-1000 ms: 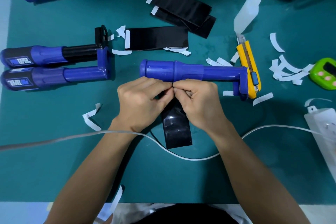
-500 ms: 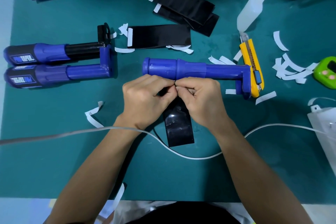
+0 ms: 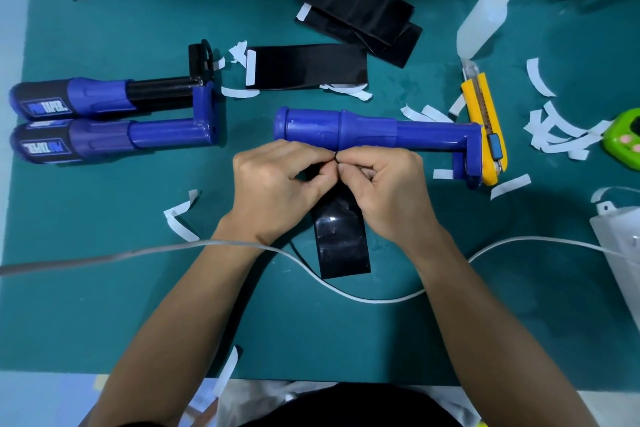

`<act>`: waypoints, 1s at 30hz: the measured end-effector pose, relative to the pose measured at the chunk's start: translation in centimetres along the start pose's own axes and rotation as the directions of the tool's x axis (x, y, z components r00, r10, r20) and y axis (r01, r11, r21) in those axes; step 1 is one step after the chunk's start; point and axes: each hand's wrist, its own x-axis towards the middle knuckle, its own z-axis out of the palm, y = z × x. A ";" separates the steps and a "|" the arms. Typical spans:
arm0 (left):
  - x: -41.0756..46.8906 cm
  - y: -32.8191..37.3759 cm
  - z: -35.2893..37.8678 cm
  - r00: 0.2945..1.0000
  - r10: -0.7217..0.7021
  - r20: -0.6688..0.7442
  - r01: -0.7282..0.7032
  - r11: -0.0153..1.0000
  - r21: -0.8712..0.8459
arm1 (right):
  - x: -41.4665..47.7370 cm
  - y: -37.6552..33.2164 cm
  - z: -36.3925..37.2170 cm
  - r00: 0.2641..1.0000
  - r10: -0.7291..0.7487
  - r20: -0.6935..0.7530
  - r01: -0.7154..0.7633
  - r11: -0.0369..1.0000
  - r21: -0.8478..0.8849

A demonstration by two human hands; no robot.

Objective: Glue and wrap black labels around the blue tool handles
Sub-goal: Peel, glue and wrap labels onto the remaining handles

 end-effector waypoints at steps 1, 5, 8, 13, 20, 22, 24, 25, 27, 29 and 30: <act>0.0 0.1 0.0 1.000 -0.013 0.000 0.013 1.000 0.004 | 0.0 0.0 0.0 1.000 -0.010 -0.004 0.010 1.000 -0.014; -0.2 0.2 0.1 0.999 -0.039 0.008 0.039 0.999 0.005 | -0.1 0.1 0.2 0.999 -0.032 -0.014 0.031 0.998 -0.049; -0.2 0.3 0.1 0.999 -0.054 0.007 0.054 0.998 0.010 | -0.1 0.2 0.4 0.999 -0.033 -0.016 0.032 0.998 -0.049; -0.2 0.5 0.1 0.998 -0.058 0.006 0.058 0.998 0.026 | -0.1 0.2 0.4 1.000 -0.001 -0.016 0.001 1.000 -0.012; 0.0 0.8 0.1 0.984 -0.177 0.034 0.178 0.983 -0.047 | 0.1 0.0 0.1 0.994 0.109 0.010 -0.109 0.992 0.062; 0.1 0.8 0.0 0.980 -0.192 0.048 0.195 0.978 -0.079 | 0.2 0.0 0.0 0.992 0.122 0.014 -0.123 0.989 0.084; 0.1 0.8 -0.1 0.979 -0.194 0.064 0.200 0.974 -0.106 | 0.2 -0.1 0.0 0.993 0.115 0.014 -0.116 0.990 0.084; 0.2 0.8 -0.2 0.978 -0.199 0.070 0.206 0.972 -0.111 | 0.2 -0.1 0.0 0.994 0.111 0.014 -0.112 0.990 0.083; 0.2 0.7 -0.3 0.974 -0.213 0.077 0.221 0.968 -0.115 | 0.2 -0.2 0.0 0.995 0.095 0.010 -0.096 0.993 0.064; 0.1 0.8 -0.3 0.971 -0.226 0.081 0.234 0.965 -0.117 | 0.1 -0.2 0.0 0.998 0.065 0.013 -0.065 0.998 0.022; 0.1 0.8 -0.3 0.970 -0.229 0.082 0.237 0.964 -0.117 | 0.1 -0.2 0.0 0.998 0.053 0.015 -0.053 0.999 0.006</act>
